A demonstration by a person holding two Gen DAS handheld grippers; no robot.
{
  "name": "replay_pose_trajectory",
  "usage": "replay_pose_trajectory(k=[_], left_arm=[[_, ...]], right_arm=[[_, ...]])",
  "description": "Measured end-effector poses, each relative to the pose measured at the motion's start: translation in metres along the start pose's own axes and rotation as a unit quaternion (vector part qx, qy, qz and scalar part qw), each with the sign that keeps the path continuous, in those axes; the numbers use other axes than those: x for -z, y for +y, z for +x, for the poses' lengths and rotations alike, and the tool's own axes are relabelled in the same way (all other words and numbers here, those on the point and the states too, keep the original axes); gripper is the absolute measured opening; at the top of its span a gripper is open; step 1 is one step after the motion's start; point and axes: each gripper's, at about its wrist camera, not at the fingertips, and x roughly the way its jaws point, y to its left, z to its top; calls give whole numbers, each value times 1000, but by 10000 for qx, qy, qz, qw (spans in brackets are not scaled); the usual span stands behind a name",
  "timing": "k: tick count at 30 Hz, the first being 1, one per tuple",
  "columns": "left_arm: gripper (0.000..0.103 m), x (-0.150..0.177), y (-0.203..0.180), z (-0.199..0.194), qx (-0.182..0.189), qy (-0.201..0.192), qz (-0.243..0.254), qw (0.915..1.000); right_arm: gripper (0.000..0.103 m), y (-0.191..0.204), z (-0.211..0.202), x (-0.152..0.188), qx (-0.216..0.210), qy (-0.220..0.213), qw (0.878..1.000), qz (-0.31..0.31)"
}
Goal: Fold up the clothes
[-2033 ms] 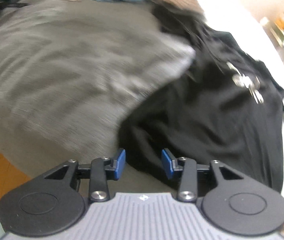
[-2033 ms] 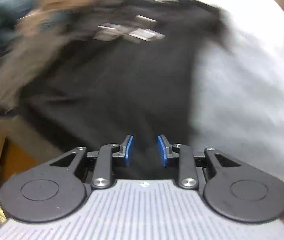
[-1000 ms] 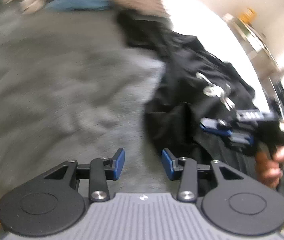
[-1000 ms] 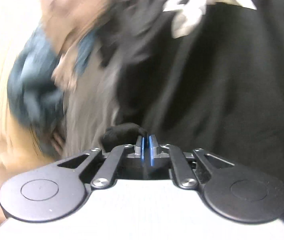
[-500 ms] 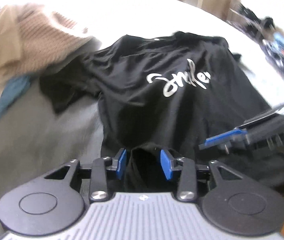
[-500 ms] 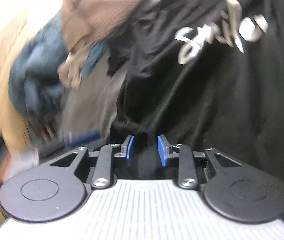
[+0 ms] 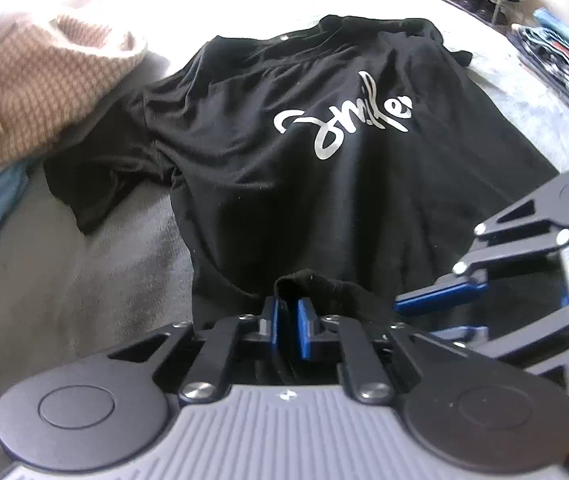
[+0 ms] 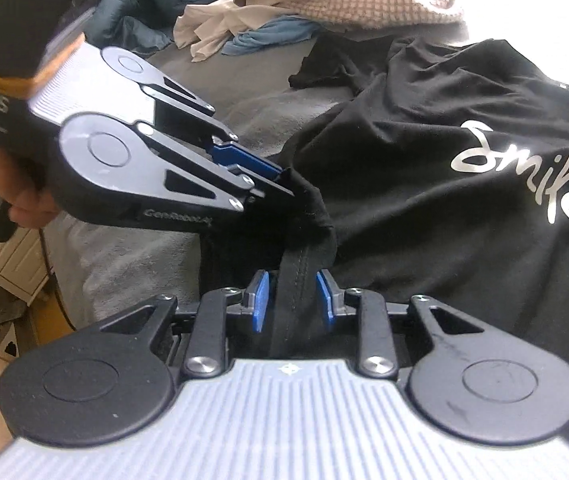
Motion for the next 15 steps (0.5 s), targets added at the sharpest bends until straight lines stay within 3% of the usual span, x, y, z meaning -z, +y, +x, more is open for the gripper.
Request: replay_pose_trajectory(k=[3, 8, 15], left_arm=[[5, -6, 8, 4, 193, 251, -452, 9985], [3, -13, 16, 12, 220, 570, -1041, 9927], [3, -13, 10, 11, 124, 726, -1475, 9863]], right_arm=[[11, -2, 7, -3, 101, 17, 9999, 111], [11, -9, 4, -7, 220, -65, 9992, 342], [15, -14, -5, -9, -111, -175, 9991, 374]])
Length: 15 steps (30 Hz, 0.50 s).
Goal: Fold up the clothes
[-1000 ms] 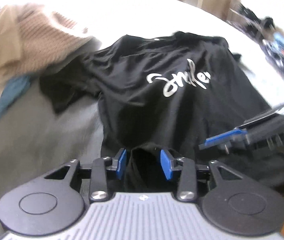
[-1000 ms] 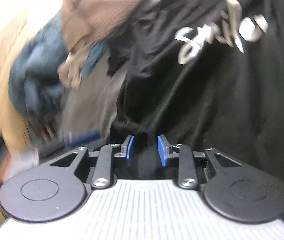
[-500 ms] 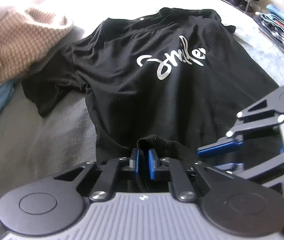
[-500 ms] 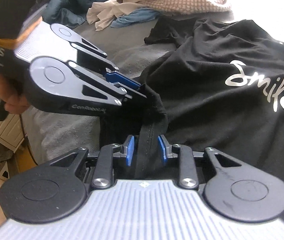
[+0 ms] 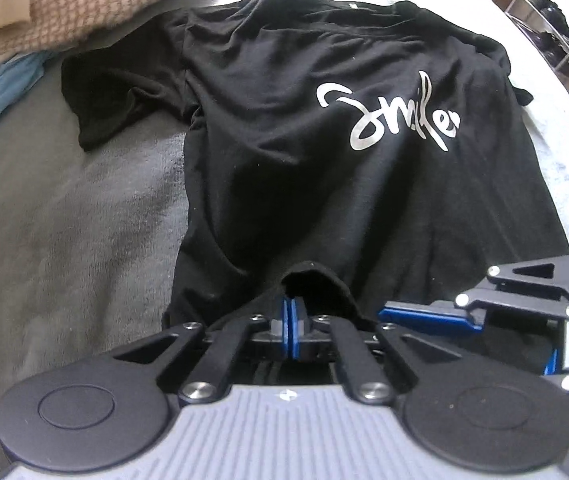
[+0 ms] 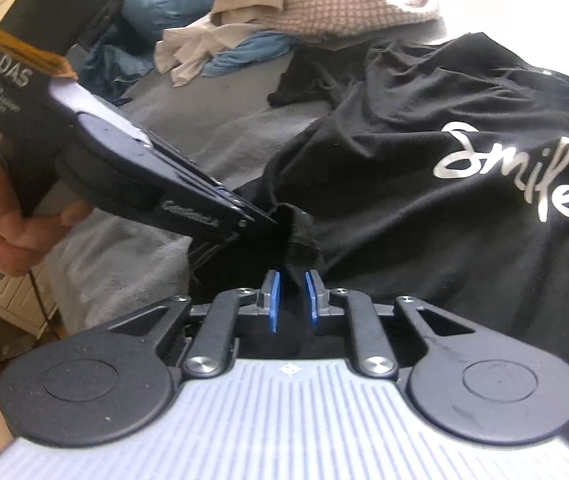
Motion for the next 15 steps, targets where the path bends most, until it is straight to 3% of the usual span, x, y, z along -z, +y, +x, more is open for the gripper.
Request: replay_pose_trajectory(k=[3, 9, 15], left_arm=[[2, 4, -1, -8, -60, -57, -264, 9996], [2, 24, 1, -44, -162, -475, -740, 9960], [2, 56, 12, -72, -27, -797, -1240, 9891]], right_arm=[[20, 1, 1, 1, -54, -4, 9999, -107], [20, 6, -2, 3, 220, -172, 9980, -566], [20, 15, -14, 7, 43, -533, 9956, -771]])
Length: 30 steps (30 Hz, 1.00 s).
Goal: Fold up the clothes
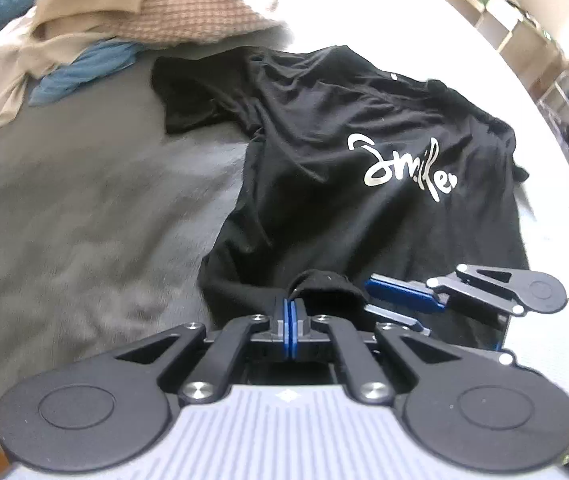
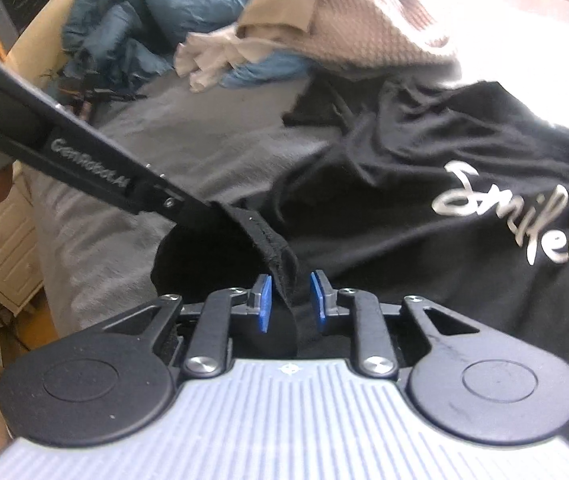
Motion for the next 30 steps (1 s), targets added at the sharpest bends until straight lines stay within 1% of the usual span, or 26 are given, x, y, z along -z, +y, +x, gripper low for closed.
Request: replay_pose_trajectory(k=[4, 8, 10, 13, 16, 20, 22, 23, 25, 28, 29, 30], left_arm=[[2, 14, 17, -20, 88, -85, -340, 9993], [1, 30, 40, -42, 127, -128, -685, 9975], [1, 40, 54, -52, 111, -97, -854, 9962], [1, 56, 76, -66, 74, -32, -1117, 9937], [0, 73, 98, -75, 56, 67, -1336, 9910], [0, 96, 126, -71, -39, 245, -1575, 9872], [0, 108, 145, -62, -36, 376, -1815, 9827], [0, 113, 154, -57, -16, 455, -1904, 9806], [0, 118, 168, -48, 124, 578, -2001, 9780], [3, 116, 180, -41, 536, 603, -2027, 9759], [7, 114, 181, -39, 637, 572, -1990, 9762], [16, 110, 181, -37, 716, 552, -1939, 9768]], right_arm=[[20, 22, -9, -4, -163, -196, 9988, -425], [20, 50, -6, -9, -197, -188, 9970, -728], [6, 66, -4, -11, -177, -130, 9963, -831], [3, 93, -9, -14, -286, -87, 9953, -919], [3, 125, -12, -15, -437, 59, 9936, -1037], [3, 164, -4, -9, -651, 420, 9887, -1285], [3, 179, 5, -5, -656, 614, 9863, -1385], [3, 184, 12, -2, -585, 683, 9857, -1423], [3, 185, 26, 1, -514, 796, 9870, -1296], [3, 181, 44, 4, -420, 959, 9902, -925], [3, 182, 48, 5, -372, 1007, 9899, -921], [3, 184, 52, 7, -322, 1051, 9897, -922]])
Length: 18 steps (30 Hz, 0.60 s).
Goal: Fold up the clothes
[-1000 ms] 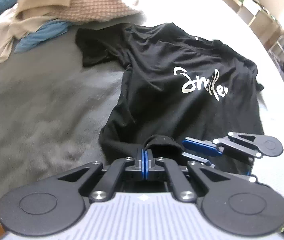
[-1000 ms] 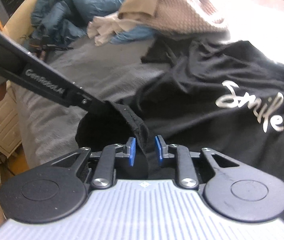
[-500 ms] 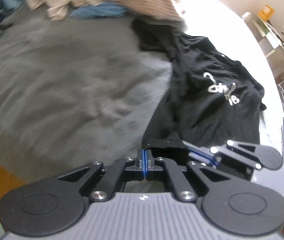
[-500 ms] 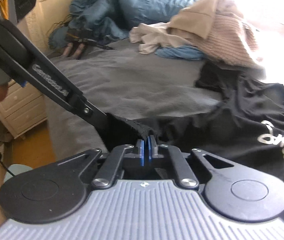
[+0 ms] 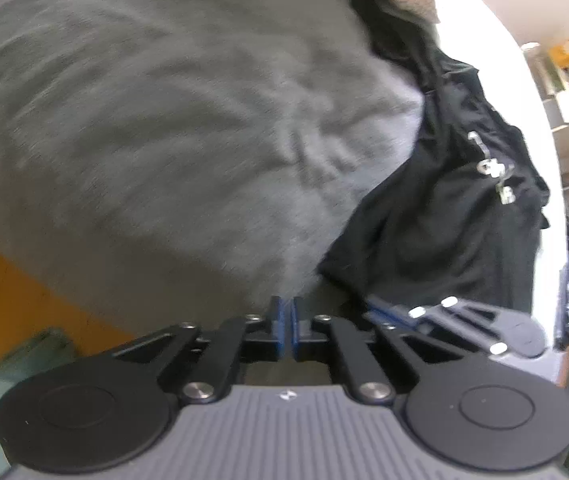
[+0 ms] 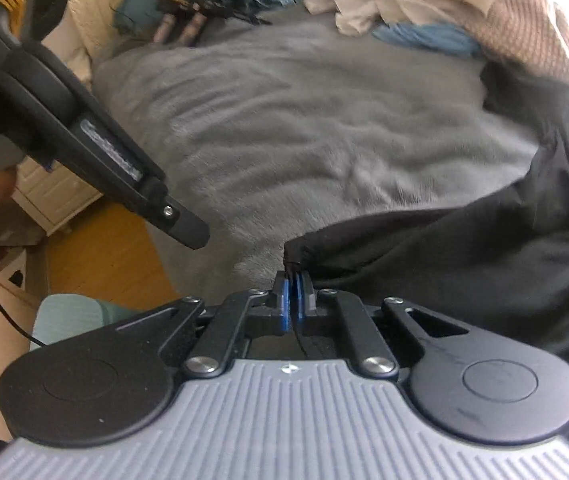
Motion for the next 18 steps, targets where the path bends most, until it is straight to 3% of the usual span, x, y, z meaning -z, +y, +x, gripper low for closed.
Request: replay_pose_trajectory(k=[3, 8, 13, 18], left_arm=[[28, -14, -6, 5, 138, -20, 187, 9997], [30, -28, -23, 14, 99, -128, 912, 9957], [33, -28, -45, 31, -21, 0, 1875, 9823], [37, -26, -61, 53, -90, 204, 2652, 9639]], right_arm=[[5, 3, 9, 2, 119, 101, 9999, 58], [12, 10, 17, 5, 155, 51, 9995, 274], [39, 22, 14, 11, 186, -55, 9992, 338], [45, 28, 5, 18, 185, -67, 9990, 399]])
